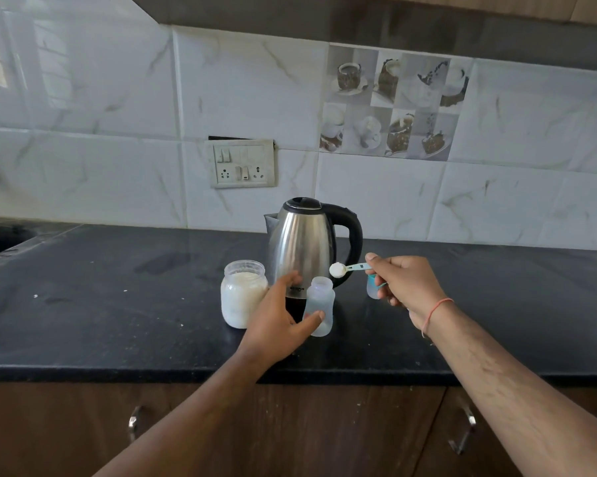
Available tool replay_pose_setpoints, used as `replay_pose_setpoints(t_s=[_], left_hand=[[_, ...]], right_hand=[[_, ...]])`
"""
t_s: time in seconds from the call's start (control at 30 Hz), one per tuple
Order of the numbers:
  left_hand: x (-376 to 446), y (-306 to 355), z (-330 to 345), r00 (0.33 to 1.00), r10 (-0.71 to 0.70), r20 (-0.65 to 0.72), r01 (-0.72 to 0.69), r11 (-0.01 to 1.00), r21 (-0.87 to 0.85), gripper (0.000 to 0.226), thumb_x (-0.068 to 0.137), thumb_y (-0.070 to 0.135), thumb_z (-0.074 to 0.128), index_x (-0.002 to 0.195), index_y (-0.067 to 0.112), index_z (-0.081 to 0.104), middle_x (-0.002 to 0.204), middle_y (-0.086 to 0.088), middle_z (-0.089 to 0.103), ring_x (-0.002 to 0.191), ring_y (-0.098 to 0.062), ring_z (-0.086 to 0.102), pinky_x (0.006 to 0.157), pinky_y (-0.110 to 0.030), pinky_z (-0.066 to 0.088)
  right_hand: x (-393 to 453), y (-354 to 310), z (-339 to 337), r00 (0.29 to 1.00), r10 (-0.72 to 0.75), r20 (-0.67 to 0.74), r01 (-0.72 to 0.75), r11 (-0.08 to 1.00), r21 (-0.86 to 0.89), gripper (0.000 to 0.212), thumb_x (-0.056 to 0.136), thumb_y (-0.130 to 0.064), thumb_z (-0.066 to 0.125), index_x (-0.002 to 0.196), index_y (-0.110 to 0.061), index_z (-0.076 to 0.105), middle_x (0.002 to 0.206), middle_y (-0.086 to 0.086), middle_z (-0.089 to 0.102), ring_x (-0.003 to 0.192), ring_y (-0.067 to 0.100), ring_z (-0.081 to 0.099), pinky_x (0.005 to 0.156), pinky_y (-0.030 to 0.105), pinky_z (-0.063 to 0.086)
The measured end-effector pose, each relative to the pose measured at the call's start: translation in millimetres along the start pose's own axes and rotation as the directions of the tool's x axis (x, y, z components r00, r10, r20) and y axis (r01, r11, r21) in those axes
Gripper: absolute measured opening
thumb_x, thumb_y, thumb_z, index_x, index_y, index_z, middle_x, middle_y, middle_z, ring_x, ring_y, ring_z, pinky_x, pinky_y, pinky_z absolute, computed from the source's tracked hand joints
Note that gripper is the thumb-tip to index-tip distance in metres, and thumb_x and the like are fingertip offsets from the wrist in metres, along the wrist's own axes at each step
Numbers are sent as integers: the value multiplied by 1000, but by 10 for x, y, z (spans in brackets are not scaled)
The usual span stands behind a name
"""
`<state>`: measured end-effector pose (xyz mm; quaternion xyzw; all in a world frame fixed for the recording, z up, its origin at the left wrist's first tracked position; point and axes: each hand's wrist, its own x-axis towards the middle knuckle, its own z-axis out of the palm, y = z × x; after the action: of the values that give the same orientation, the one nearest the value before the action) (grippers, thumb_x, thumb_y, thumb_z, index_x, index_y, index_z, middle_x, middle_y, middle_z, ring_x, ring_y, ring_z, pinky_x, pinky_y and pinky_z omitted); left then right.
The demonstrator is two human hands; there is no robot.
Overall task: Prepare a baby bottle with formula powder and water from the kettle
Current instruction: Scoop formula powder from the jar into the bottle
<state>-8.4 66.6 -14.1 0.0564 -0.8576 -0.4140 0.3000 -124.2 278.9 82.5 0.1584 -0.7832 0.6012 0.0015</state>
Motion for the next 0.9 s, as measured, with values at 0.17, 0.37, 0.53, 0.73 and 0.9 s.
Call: replay_pose_setpoints(t_s=[0.17,0.37,0.53,0.73,0.9], left_hand=[[122,-86,47,992,-77,95,76,997,11,78,87,55,86,153,33,52,137,23,68,126,2,61,99,-15,48],[114,-123,71,995,-76,65,77,997,-7,54,85,56,86,133,36,70,116,28,74,110,12,66,98,-22,58],[80,-116,59,998,-51,30,51,999,-11,54,84,57,87,130,36,70,114,28,73,108,10,66,91,-18,58],[73,-112,48,998,-53,20,53,999,-6,52,84,57,87,128,37,69,112,28,72,106,10,66,85,-13,55],[79,-124,62,998,-61,18,61,998,-5,52,83,58,87,128,37,70,112,27,73,106,7,67,88,-18,58]], right_hand=[[0,-29,33,999,-29,18,30,999,-25,37,103,-41,72,85,-11,83,62,-3,67,53,12,61,51,26,43],[-8,-70,88,994,-101,34,104,990,-95,38,103,-44,72,81,-14,82,61,-4,69,54,13,63,50,22,44],[0,-80,111,992,-127,26,129,984,-126,37,103,-44,71,80,-17,82,62,-4,70,54,12,63,49,17,44],[3,-58,138,988,-150,34,154,976,-153,38,102,-45,73,77,-18,82,63,-2,72,53,14,64,66,35,55],[-23,-76,127,979,-202,37,206,955,-213,36,101,-46,74,77,-21,82,65,-1,74,53,13,65,78,44,64]])
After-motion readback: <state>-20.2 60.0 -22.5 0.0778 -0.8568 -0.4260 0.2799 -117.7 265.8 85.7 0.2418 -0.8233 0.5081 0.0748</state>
